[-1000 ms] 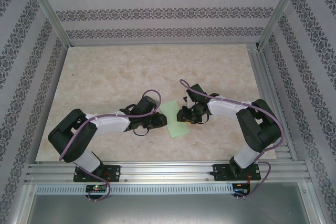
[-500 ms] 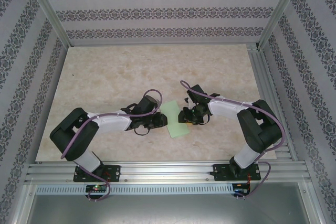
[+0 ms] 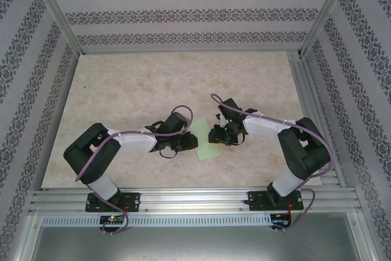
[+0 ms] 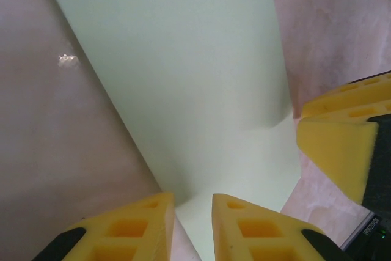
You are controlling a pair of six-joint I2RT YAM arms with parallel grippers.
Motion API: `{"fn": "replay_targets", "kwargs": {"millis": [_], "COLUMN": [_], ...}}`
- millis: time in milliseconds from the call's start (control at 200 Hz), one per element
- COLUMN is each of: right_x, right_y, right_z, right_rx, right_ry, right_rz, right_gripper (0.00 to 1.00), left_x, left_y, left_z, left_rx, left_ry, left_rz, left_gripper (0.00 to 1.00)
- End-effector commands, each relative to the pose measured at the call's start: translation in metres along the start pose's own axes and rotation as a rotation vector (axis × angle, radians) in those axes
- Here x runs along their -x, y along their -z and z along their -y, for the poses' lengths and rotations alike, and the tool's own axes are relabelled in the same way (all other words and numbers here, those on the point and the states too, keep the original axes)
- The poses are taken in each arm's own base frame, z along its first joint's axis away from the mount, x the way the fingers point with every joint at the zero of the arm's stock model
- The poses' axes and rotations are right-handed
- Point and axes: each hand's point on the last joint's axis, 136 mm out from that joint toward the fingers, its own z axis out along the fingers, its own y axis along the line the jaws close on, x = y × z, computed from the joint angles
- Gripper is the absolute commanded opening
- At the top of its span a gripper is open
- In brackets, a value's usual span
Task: Fold a paper plane with a square sheet of paper (fold left side to right side)
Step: Fold the triangle a second time at the center of the table.
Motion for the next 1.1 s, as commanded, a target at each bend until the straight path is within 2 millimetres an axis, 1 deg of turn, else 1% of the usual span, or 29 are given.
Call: {"fn": "replay_targets", "kwargs": {"millis": [0, 100, 220, 430, 644, 819, 994, 1099], "right_x": [0.007, 0.008, 0.007, 0.005, 0.003, -0.002, -0.006, -0.011], "right_y": [0.012, 0.013, 0.013, 0.013, 0.015, 0.015, 0.01, 0.006], "right_z": [-0.001, 0.001, 0.001, 0.005, 0.003, 0.002, -0.003, 0.001], "right_rx": [-0.002, 0.002, 0.015, 0.013, 0.039, 0.08, 0.136, 0.123], "right_ry": [0.025, 0.017, 0.011, 0.005, -0.004, -0.025, -0.05, -0.072], "right_rz": [0.042, 0.045, 0.047, 0.046, 0.045, 0.038, 0.011, -0.013], "right_gripper": [0.38, 0.38, 0.38, 0.38, 0.39, 0.38, 0.38, 0.39], "left_x": [0.004, 0.003, -0.002, -0.008, -0.012, -0.015, -0.016, -0.016], "left_y": [0.006, 0.006, -0.002, -0.008, -0.014, -0.013, -0.012, -0.012], "left_z": [0.015, 0.021, 0.023, 0.01, -0.001, -0.01, -0.012, -0.011], "left_rx": [-0.033, -0.056, -0.056, 0.003, 0.037, 0.07, 0.074, 0.071], "left_ry": [-0.017, -0.02, -0.022, -0.017, -0.014, -0.011, -0.01, -0.012], "left_rz": [0.026, 0.016, -0.004, -0.013, -0.029, -0.032, -0.031, -0.031], "left_gripper": [0.23, 0.2, 0.19, 0.17, 0.17, 0.16, 0.16, 0.15]}}
